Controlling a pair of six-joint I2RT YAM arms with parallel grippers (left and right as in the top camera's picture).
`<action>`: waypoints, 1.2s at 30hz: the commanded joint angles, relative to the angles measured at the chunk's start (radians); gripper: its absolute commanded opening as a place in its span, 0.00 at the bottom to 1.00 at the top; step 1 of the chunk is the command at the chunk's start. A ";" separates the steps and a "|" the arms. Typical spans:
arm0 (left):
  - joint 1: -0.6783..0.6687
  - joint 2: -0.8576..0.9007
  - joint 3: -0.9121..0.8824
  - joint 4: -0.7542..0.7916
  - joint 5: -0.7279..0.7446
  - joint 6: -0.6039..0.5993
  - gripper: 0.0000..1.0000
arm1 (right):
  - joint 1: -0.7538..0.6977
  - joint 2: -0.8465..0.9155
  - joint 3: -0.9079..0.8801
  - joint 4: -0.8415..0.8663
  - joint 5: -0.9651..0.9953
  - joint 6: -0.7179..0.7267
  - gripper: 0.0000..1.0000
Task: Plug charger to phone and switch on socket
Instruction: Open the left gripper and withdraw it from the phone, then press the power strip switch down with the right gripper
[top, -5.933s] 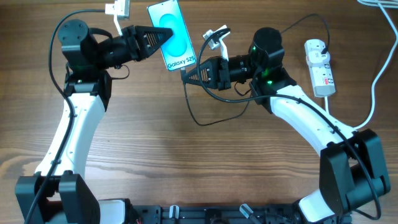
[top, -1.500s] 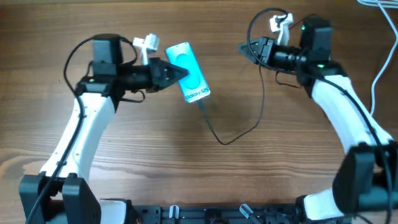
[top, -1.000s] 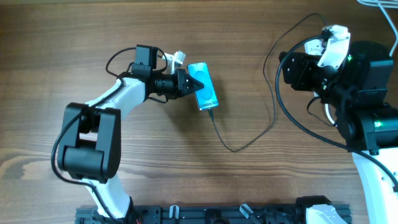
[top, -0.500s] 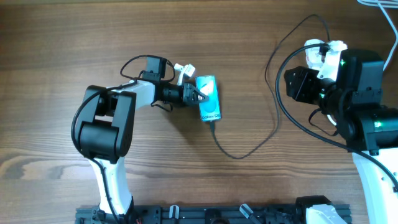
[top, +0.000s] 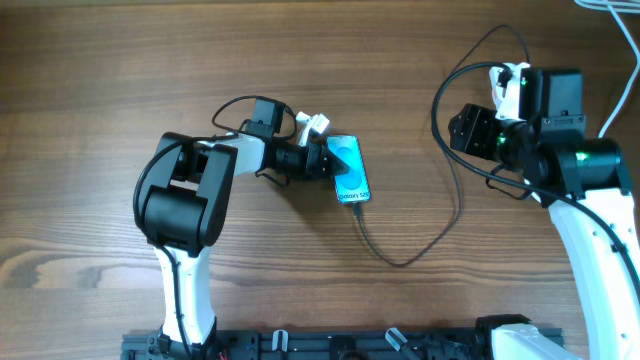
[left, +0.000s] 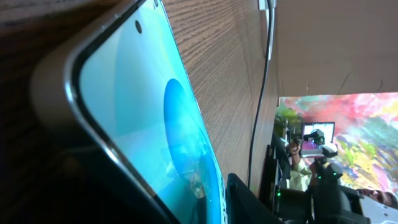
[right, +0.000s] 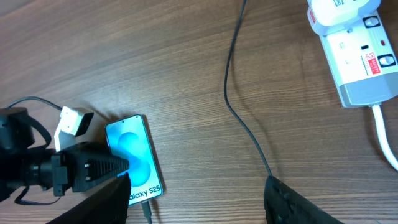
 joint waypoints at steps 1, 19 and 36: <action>0.002 0.023 0.025 -0.032 -0.086 -0.032 0.29 | 0.003 0.026 0.013 -0.003 0.018 0.015 0.71; 0.002 0.023 0.178 -0.309 -0.319 -0.020 0.29 | 0.003 0.090 0.013 -0.033 0.178 0.161 0.82; 0.300 -0.699 0.511 -1.187 -0.819 0.108 0.11 | -0.274 0.193 0.013 0.171 0.280 0.472 0.05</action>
